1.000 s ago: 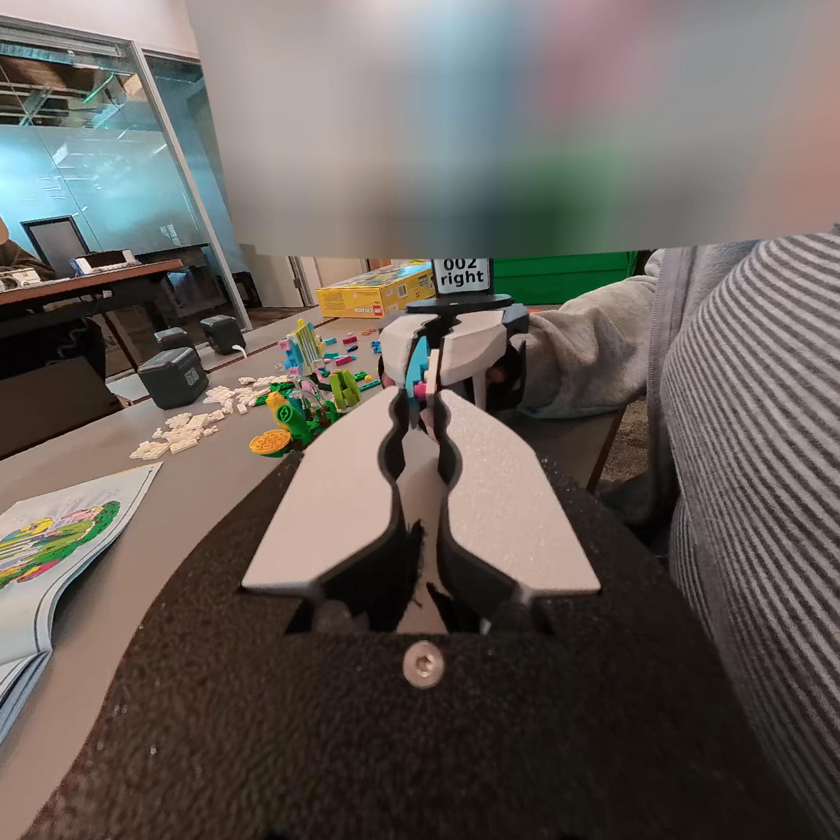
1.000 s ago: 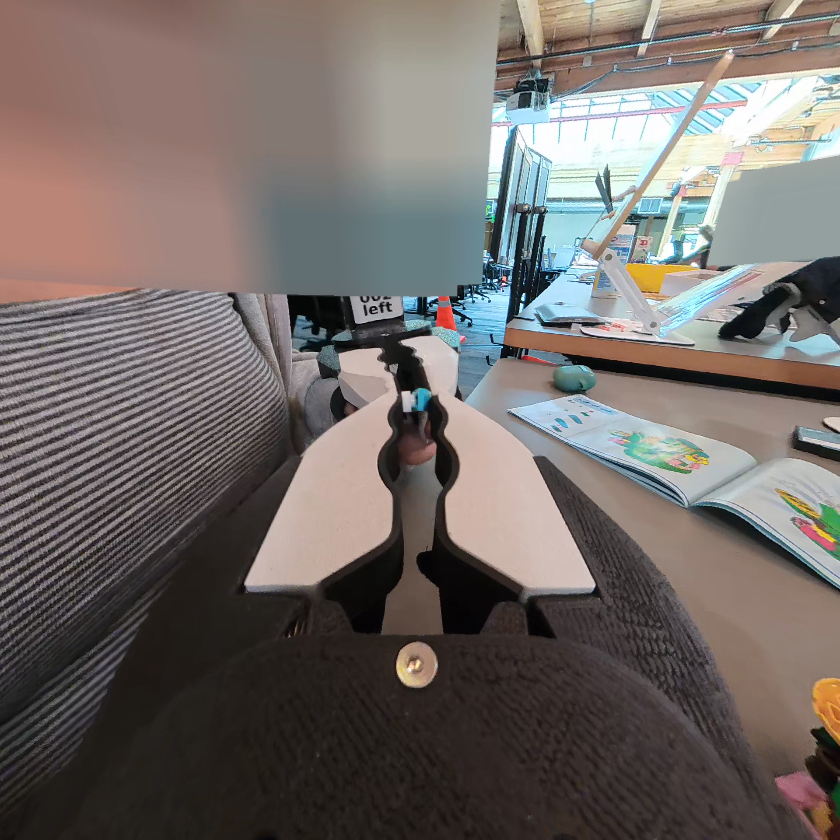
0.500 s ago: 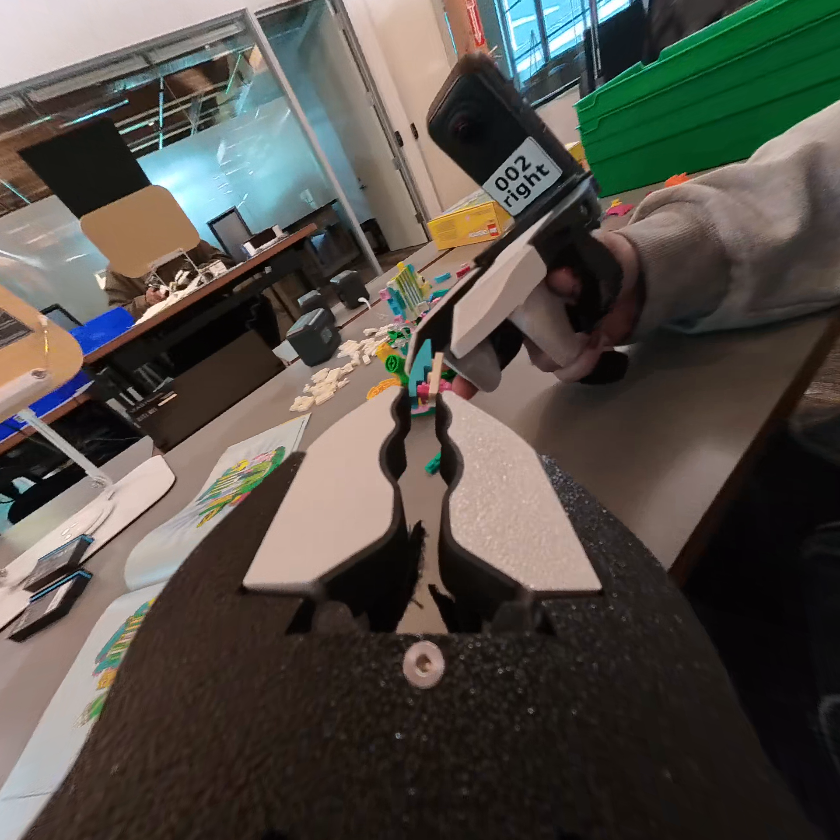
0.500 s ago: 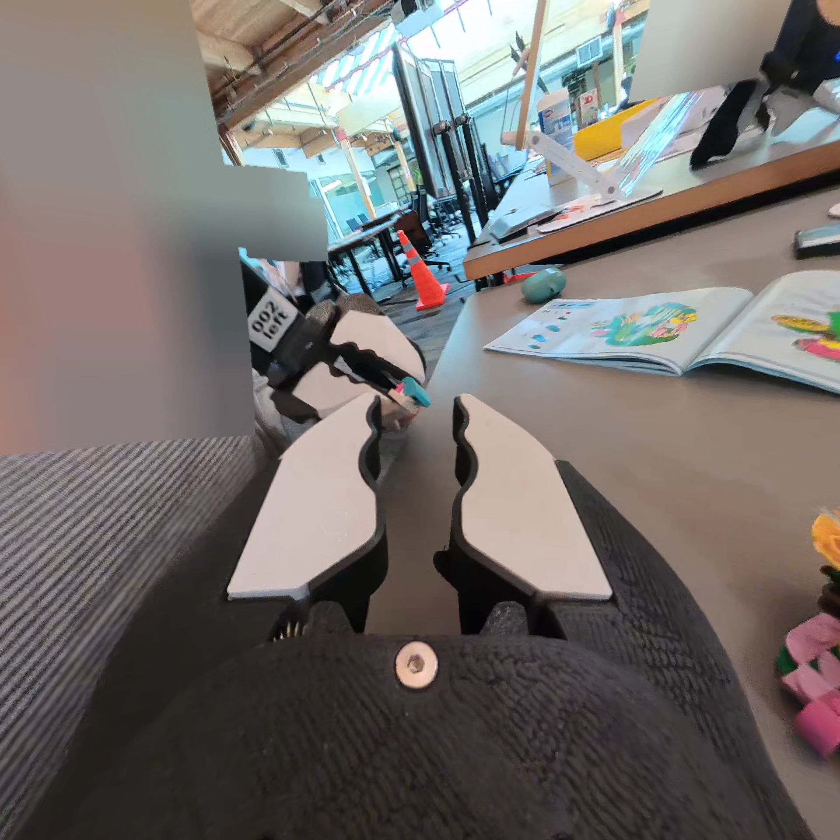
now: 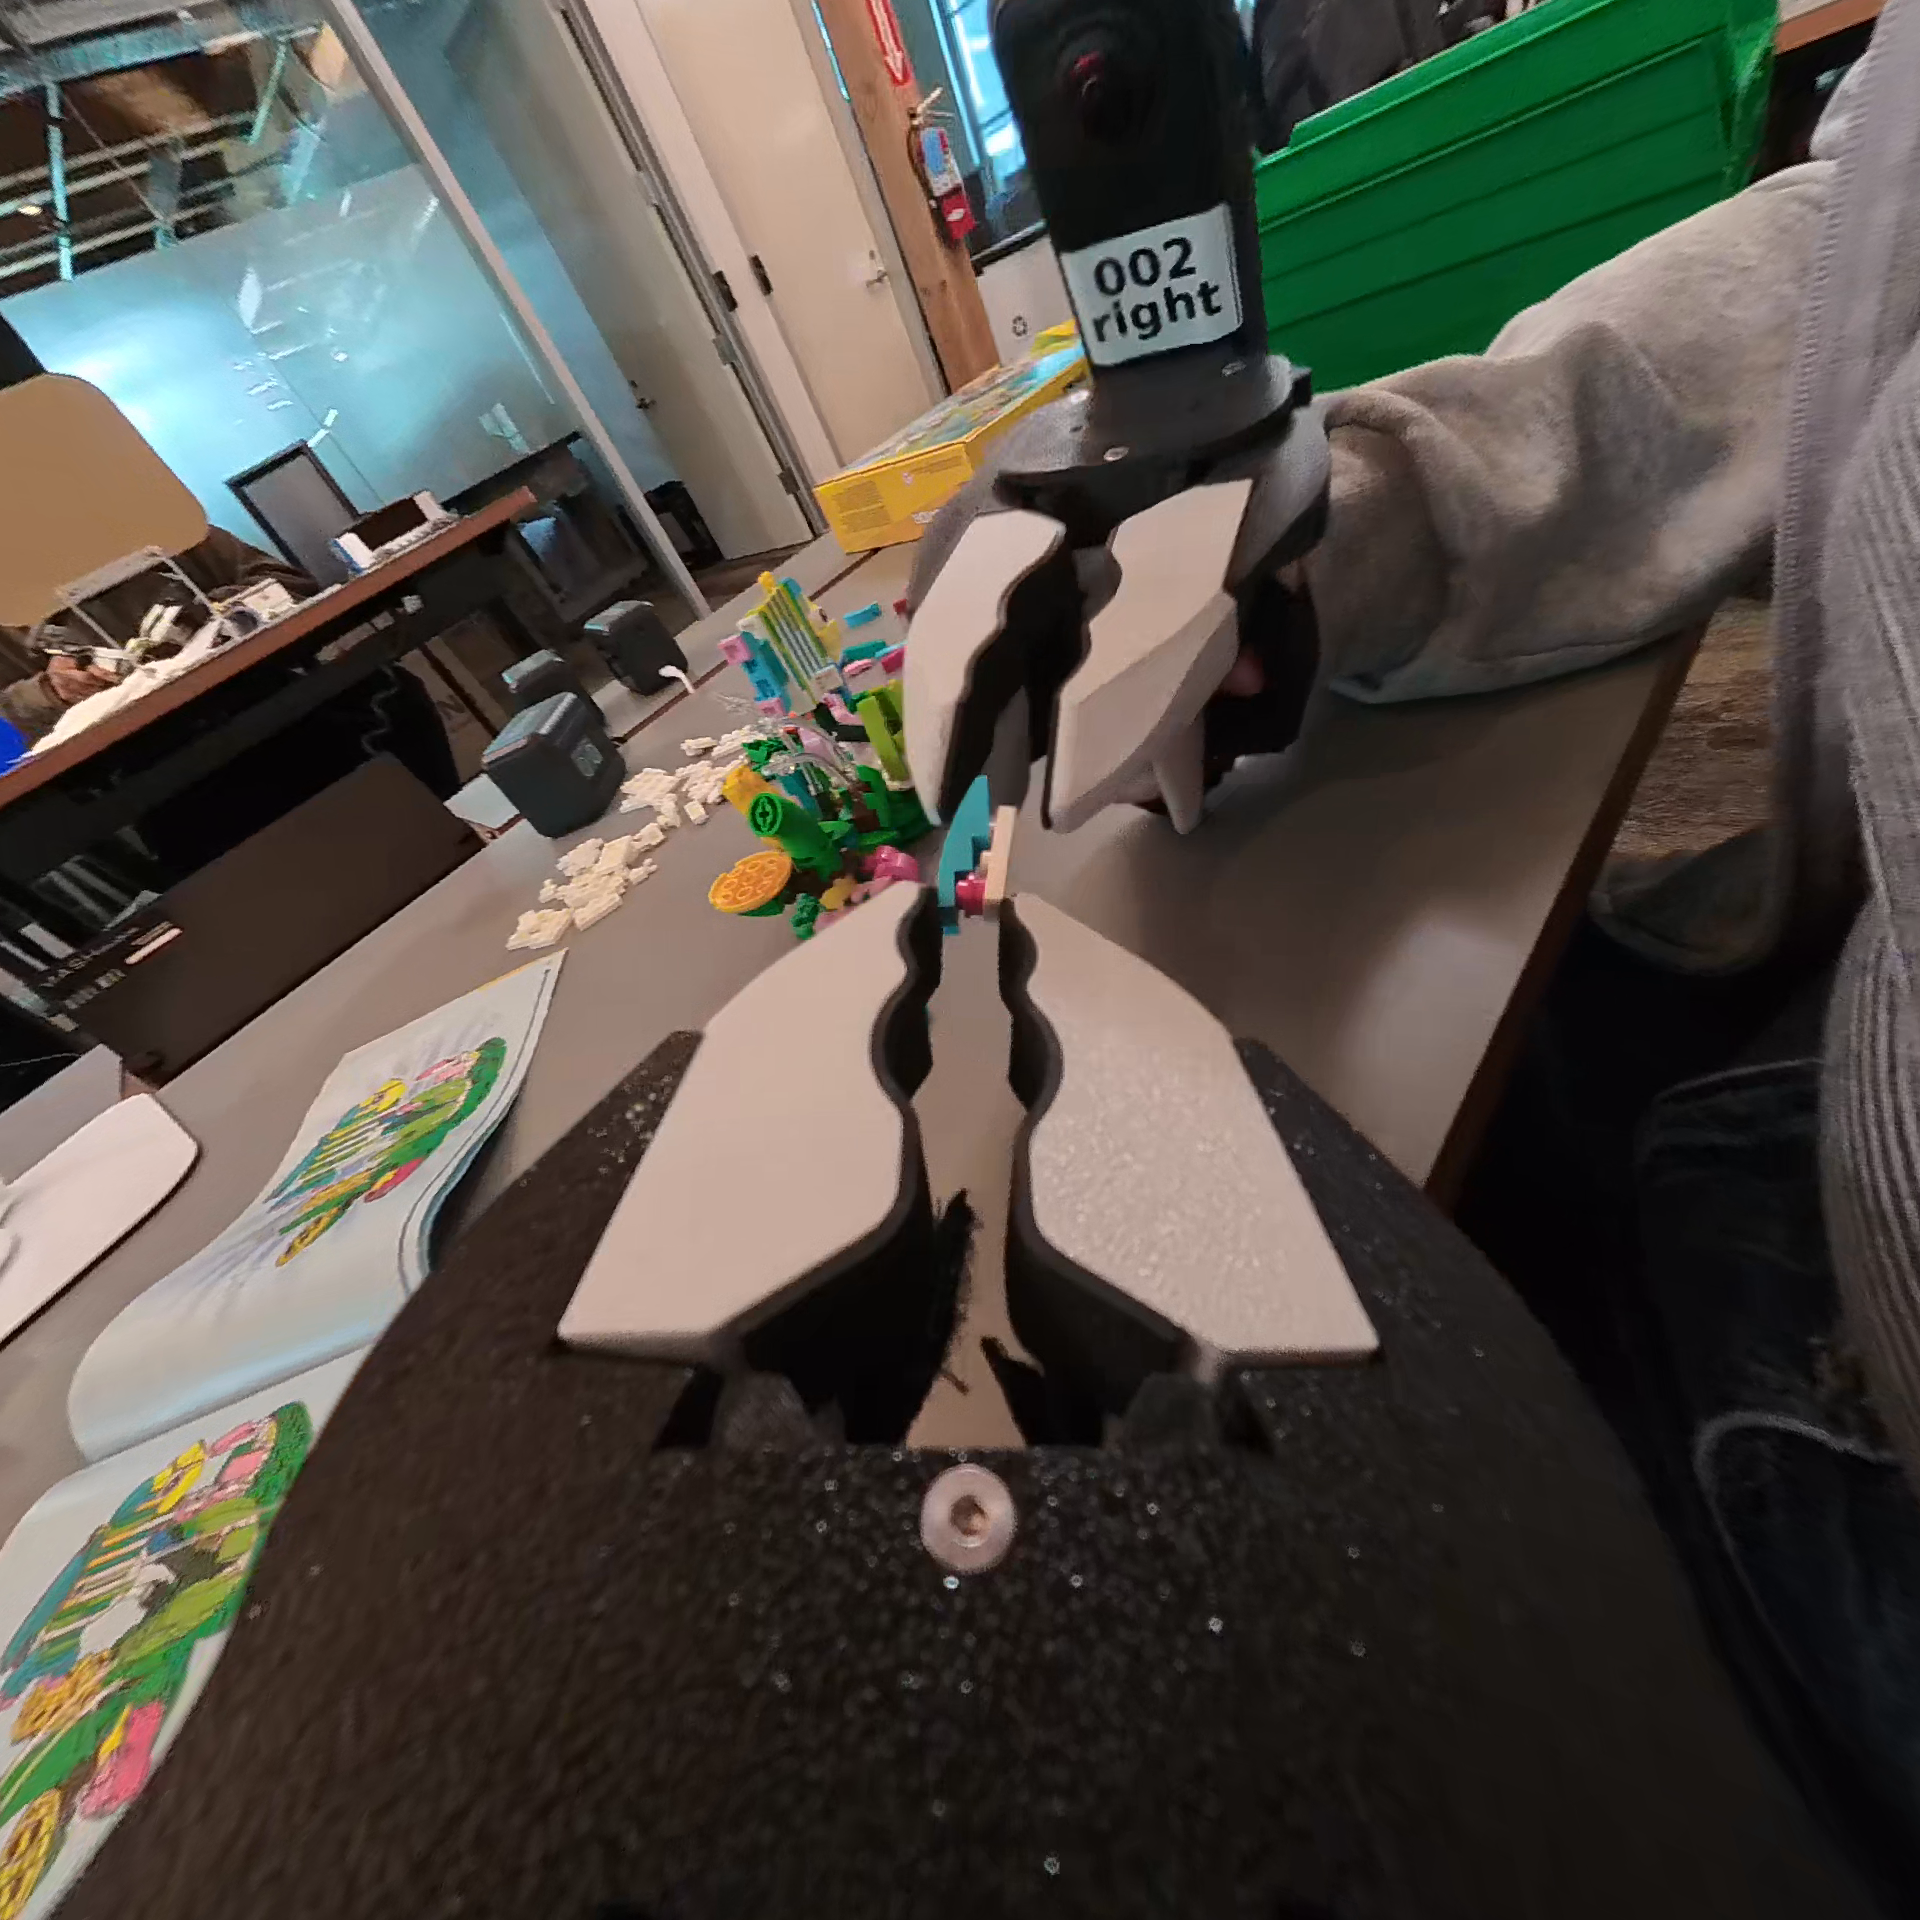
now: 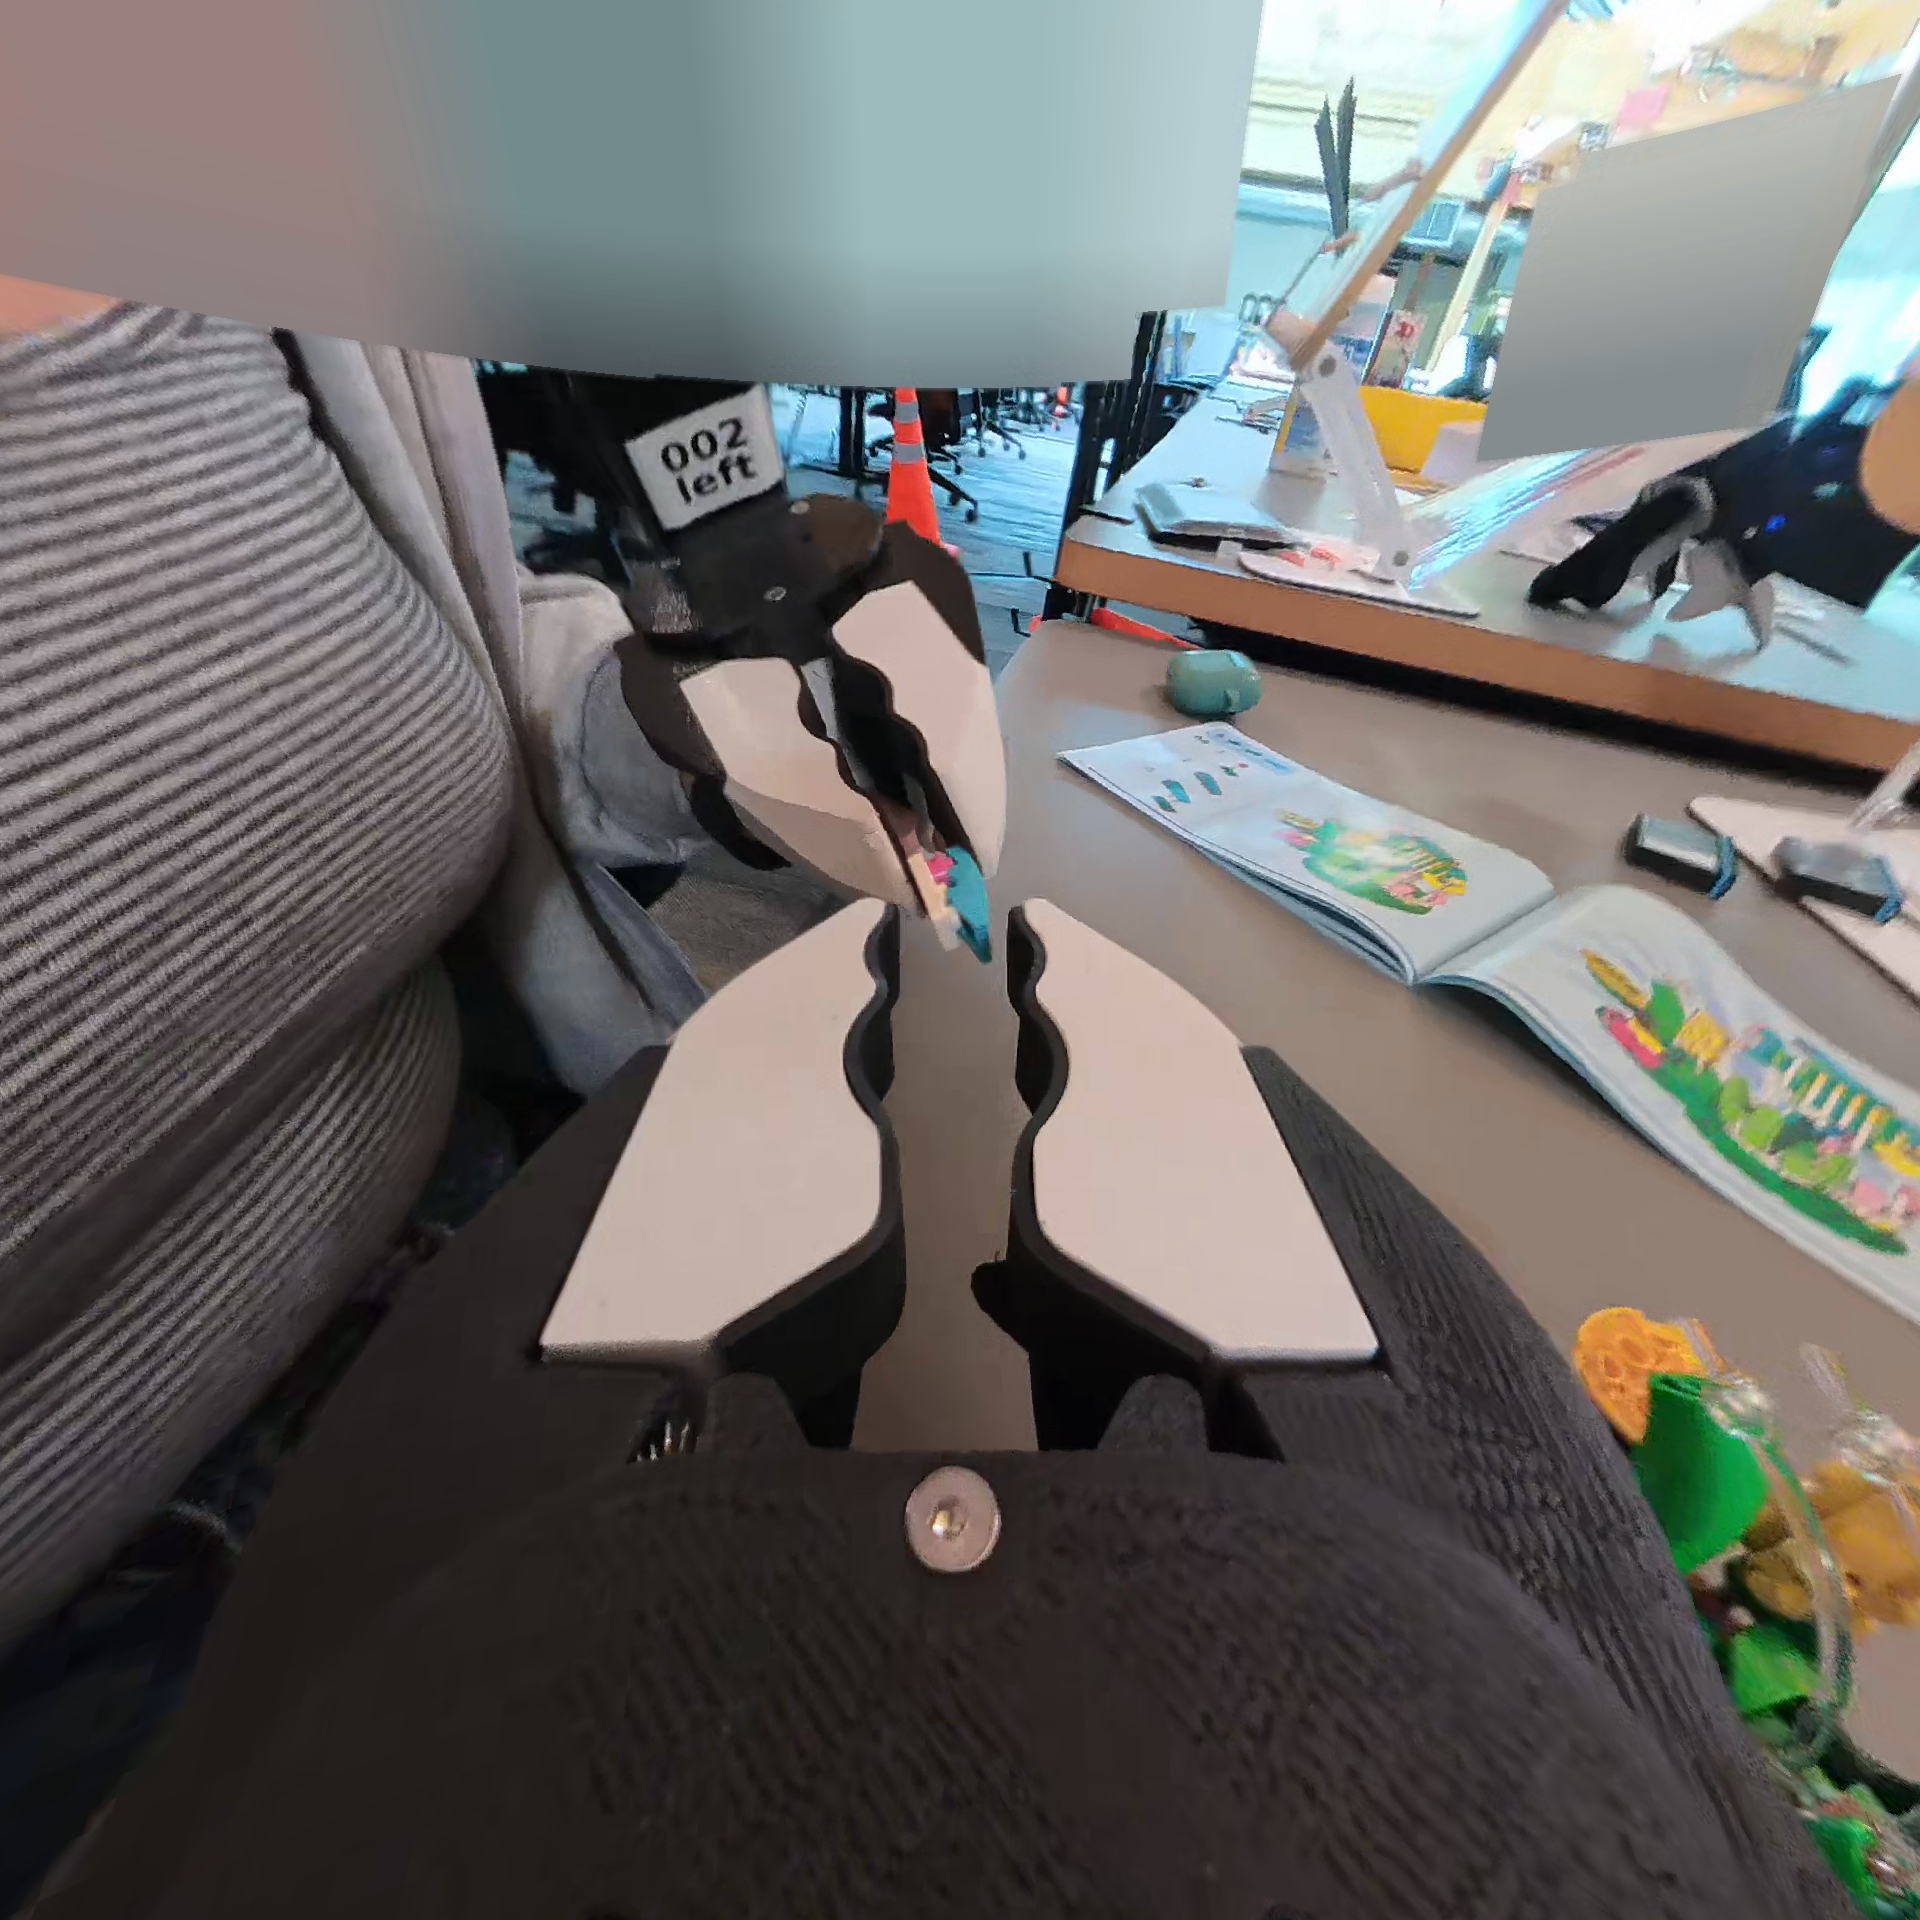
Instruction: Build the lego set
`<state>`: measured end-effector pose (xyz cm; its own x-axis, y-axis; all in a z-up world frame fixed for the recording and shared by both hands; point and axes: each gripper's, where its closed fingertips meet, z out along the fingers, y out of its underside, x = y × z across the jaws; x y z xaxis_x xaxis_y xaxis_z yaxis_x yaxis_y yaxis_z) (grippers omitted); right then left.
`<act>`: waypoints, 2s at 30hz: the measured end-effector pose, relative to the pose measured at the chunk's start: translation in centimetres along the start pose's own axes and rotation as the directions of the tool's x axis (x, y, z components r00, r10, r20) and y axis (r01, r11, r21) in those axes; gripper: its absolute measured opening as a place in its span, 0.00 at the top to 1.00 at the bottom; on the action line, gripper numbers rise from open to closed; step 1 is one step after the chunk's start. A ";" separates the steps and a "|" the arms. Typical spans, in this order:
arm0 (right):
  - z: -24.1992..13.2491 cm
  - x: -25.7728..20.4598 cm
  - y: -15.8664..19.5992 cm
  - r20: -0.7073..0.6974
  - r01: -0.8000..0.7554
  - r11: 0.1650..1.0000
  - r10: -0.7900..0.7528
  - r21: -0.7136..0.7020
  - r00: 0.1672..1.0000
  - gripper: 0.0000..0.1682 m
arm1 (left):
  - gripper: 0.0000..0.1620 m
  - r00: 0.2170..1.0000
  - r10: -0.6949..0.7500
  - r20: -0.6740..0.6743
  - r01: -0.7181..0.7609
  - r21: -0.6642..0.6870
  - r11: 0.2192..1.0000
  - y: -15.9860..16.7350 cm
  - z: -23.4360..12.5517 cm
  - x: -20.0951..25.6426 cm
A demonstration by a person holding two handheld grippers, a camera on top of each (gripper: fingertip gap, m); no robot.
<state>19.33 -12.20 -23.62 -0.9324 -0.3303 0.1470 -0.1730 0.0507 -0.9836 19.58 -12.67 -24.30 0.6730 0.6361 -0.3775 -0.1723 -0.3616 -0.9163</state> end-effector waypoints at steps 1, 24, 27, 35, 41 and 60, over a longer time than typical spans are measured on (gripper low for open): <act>0.0 -0.1 0.2 -0.005 0.030 0.999 -0.030 -0.016 1.000 0.89 | 0.94 1.000 -0.002 -0.014 0.002 -0.002 1.000 0.0 0.0 0.2; 0.5 -1.3 -0.5 -0.021 0.224 0.975 -0.224 -0.002 0.974 0.94 | 0.94 0.969 -0.172 -0.178 0.191 0.092 0.977 -1.2 -0.3 1.3; 0.6 -1.2 -0.7 -0.040 0.222 0.975 -0.221 0.005 0.974 0.94 | 0.94 0.966 -0.195 -0.171 0.216 0.111 0.970 -1.4 -0.4 1.0; 0.6 -1.2 -0.9 -0.049 0.220 0.975 -0.219 0.017 0.975 0.94 | 0.89 0.971 -0.202 -0.128 0.219 0.134 0.967 -1.7 -0.2 0.6; 0.6 -1.3 -0.6 -0.039 0.222 0.975 -0.222 0.000 0.974 0.94 | 0.92 0.968 -0.199 -0.154 0.219 0.127 0.967 -1.7 -0.3 1.0; 0.8 -2.0 -0.8 0.027 0.150 0.988 -0.151 0.034 0.988 0.95 | 0.90 0.957 -0.171 -0.235 0.197 0.092 0.976 -1.5 -0.3 2.1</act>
<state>21.59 -12.35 -23.24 -0.8867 -0.3593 0.2908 -0.3001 -0.0311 -0.9534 21.44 -11.02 -23.71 0.8424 0.5102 -0.1733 -0.1020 -0.1648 -0.9810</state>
